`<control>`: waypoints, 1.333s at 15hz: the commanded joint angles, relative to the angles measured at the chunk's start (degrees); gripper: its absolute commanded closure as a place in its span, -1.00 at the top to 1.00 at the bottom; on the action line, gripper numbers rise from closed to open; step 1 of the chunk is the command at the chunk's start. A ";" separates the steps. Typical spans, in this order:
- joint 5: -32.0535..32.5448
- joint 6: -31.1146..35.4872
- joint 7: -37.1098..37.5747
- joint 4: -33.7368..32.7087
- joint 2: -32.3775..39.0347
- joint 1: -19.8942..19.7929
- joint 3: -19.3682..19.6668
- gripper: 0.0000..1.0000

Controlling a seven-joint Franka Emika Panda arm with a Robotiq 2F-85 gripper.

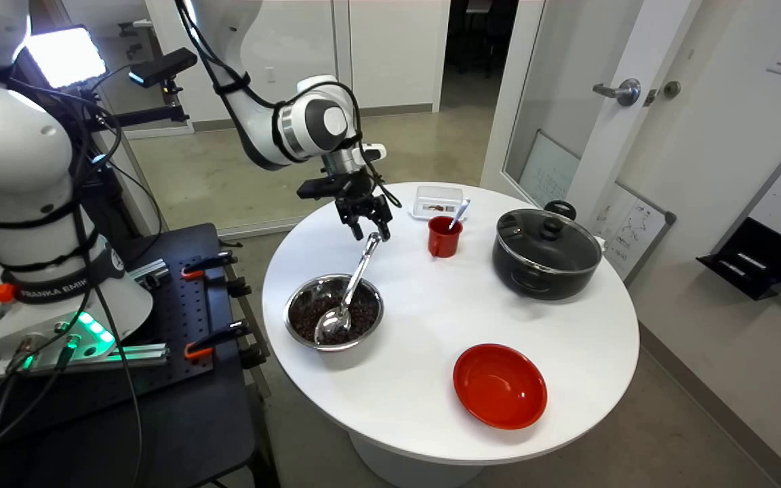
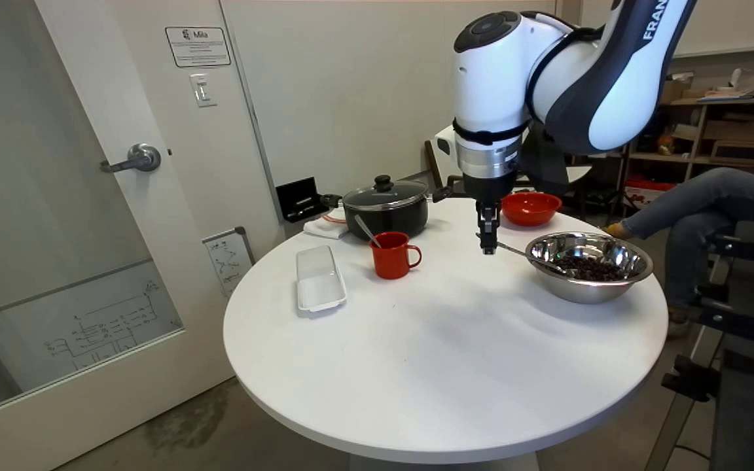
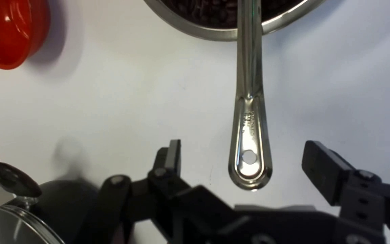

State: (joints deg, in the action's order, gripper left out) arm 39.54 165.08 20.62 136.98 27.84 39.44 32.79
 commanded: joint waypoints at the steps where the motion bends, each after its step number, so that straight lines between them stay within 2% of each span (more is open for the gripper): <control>1: 0.73 -2.24 3.65 -1.08 2.41 3.34 1.61 0.83; 6: 1.23 -4.31 6.97 -1.90 4.90 6.19 3.02 0.81; 7: 3.49 -4.97 8.56 -2.34 4.50 4.12 1.11 0.82; 9: 5.02 -4.79 9.24 -2.66 4.80 3.44 0.33 0.96; 11: 6.91 -4.70 10.73 -3.09 5.03 3.01 -0.07 1.00; 12: 5.30 -3.82 9.68 -2.82 5.78 5.26 1.93 1.00; 15: 5.78 -3.98 10.44 -3.26 6.47 6.22 2.82 1.00; 16: 8.32 -5.05 12.30 -3.85 6.06 4.27 1.03 1.00; 17: 7.05 -4.19 11.92 -3.79 7.32 7.28 3.59 1.00; 18: 7.40 -4.31 12.57 -3.89 7.46 7.35 3.53 0.50; 19: 7.51 -4.20 12.85 -4.03 7.78 7.83 3.91 0.46; 20: 10.10 -5.27 14.90 -4.61 7.36 6.29 2.42 0.35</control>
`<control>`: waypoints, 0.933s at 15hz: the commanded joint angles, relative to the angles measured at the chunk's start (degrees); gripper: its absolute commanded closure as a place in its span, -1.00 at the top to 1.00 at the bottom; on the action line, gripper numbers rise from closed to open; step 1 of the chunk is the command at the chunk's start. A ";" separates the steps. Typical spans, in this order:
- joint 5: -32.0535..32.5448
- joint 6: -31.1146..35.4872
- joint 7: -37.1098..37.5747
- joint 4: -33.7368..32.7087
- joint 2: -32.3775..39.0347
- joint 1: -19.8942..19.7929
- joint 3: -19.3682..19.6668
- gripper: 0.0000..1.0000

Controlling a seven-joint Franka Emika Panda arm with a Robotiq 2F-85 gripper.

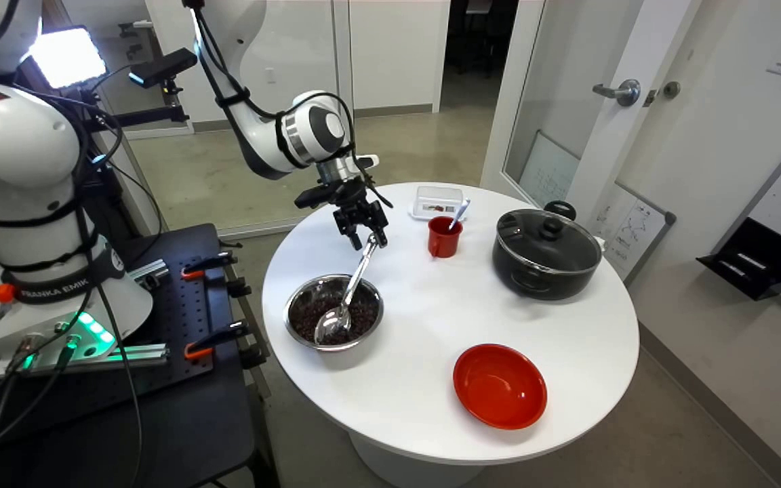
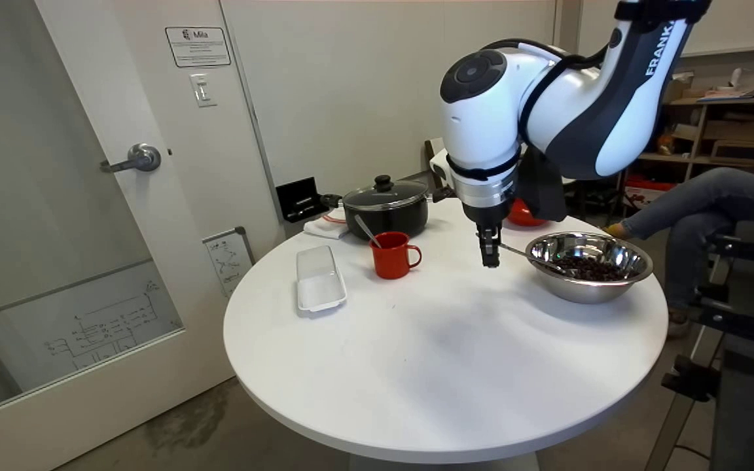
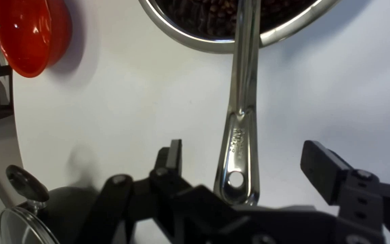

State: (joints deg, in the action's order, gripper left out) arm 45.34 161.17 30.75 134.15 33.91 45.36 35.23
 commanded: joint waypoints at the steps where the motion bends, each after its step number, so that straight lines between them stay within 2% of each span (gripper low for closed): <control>1: 2.85 -0.41 4.21 -1.59 2.30 2.95 2.16 0.17; 2: 5.82 -1.69 6.59 -2.17 1.56 0.57 -0.06 0.02; 3: 6.62 -2.11 7.23 -2.40 1.61 0.38 -0.36 0.36; 4: 5.18 -1.28 6.67 -2.13 2.49 2.75 1.70 0.40; 5: 5.49 -1.41 7.33 -2.24 2.57 2.91 1.75 0.38; 6: 8.48 -2.86 9.35 -2.79 1.65 0.34 -0.64 0.24; 7: 9.41 -3.36 9.94 -2.94 1.53 0.02 -1.03 0.17; 8: 10.94 -4.24 11.31 -3.18 1.26 -0.70 -1.85 -0.17; 11: 15.32 -7.05 14.82 -3.91 0.45 -4.03 -5.38 -0.62; 14: 19.92 -10.81 18.15 -4.66 -0.62 -9.11 -10.65 -0.65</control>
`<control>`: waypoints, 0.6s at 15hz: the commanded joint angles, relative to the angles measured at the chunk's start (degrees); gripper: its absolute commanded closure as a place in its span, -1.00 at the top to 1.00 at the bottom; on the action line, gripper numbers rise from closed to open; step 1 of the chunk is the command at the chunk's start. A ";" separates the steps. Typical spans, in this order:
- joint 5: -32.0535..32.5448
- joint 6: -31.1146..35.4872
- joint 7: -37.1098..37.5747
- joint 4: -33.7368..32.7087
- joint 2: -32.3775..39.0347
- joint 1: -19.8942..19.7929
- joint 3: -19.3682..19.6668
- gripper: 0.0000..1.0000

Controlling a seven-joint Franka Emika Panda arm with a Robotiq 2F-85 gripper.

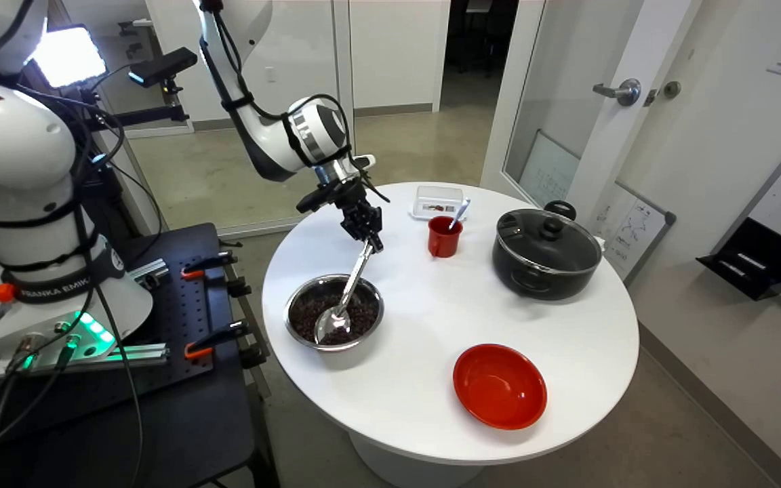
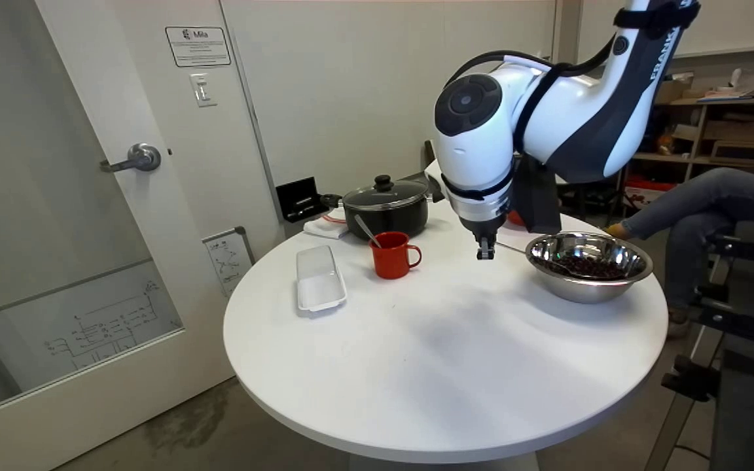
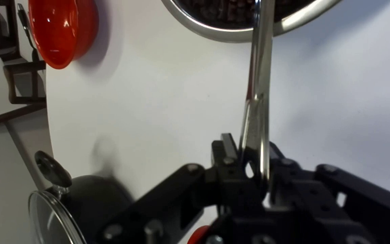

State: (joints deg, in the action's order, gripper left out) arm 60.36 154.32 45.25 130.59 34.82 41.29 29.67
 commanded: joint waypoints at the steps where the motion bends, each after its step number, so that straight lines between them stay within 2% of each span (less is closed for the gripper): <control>1: 6.30 -5.21 4.57 -1.40 -1.81 -7.07 -7.18 -0.57; 3: 8.72 -7.70 5.90 -1.92 -2.30 -11.31 -11.57 -0.54; 4: 9.83 -8.87 6.33 -2.13 -2.51 -13.40 -13.75 -0.67; 5: 10.78 -9.82 6.65 -2.28 -2.78 -15.57 -15.93 -0.89; 7: 11.99 -10.31 6.66 -1.95 -4.06 -19.90 -19.66 -1.00; 9: 12.18 -9.30 6.00 -1.29 -5.62 -23.80 -22.37 -1.00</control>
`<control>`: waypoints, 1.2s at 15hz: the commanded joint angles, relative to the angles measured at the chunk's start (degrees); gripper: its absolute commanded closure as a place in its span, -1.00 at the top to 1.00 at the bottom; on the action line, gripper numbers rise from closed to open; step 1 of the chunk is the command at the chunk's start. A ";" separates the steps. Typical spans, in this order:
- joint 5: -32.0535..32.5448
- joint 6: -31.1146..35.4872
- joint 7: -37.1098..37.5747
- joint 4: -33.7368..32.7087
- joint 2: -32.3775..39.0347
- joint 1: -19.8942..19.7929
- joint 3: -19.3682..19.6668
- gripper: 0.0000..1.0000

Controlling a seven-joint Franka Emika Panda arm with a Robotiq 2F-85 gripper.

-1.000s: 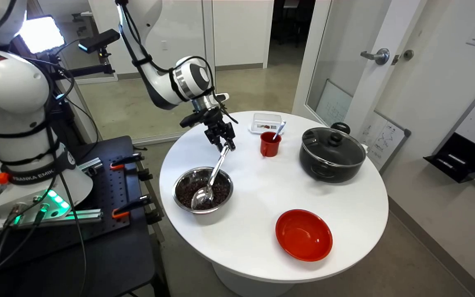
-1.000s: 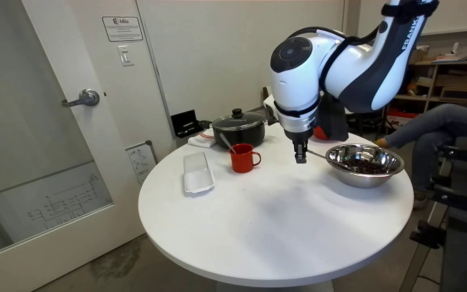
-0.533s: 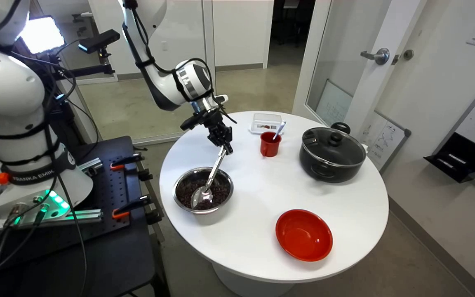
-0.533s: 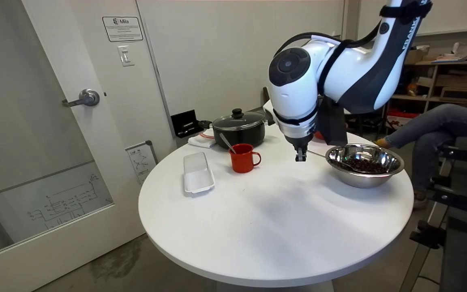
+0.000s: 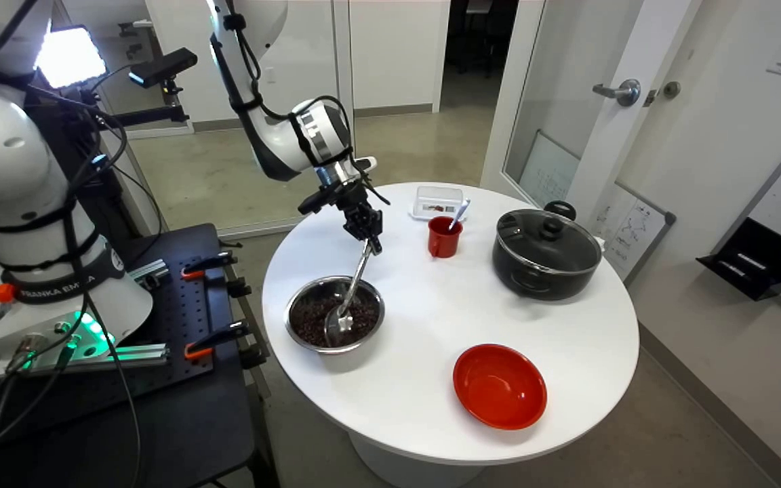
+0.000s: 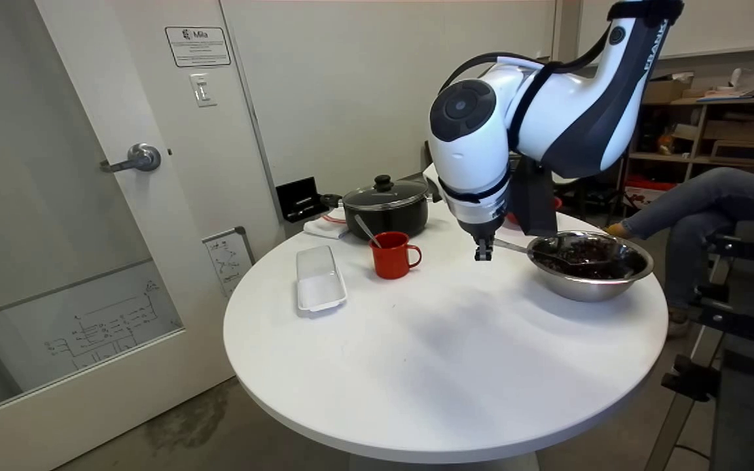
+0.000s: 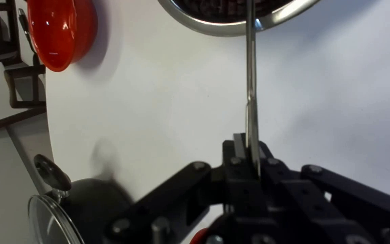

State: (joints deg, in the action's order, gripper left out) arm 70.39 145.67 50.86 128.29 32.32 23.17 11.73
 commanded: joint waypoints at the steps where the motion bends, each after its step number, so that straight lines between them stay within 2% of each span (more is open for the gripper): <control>1: 2.14 -0.15 0.27 1.30 -3.80 -7.28 -5.45 -0.98; 6: 1.93 3.62 -0.13 3.16 -8.01 -14.12 -8.31 -0.98; 7: 2.76 6.58 -0.08 4.11 -9.44 -15.57 -8.39 -0.98; 8: 2.23 10.74 -1.04 5.26 -10.74 -15.56 -6.80 -0.98; 11: 1.71 23.44 -5.06 8.70 -14.30 -20.53 -6.50 -0.98; 18: 2.14 43.88 -13.93 14.80 -17.92 -29.61 -6.11 -0.98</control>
State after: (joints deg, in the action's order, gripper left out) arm 71.53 182.00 40.66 139.69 16.50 -3.18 5.79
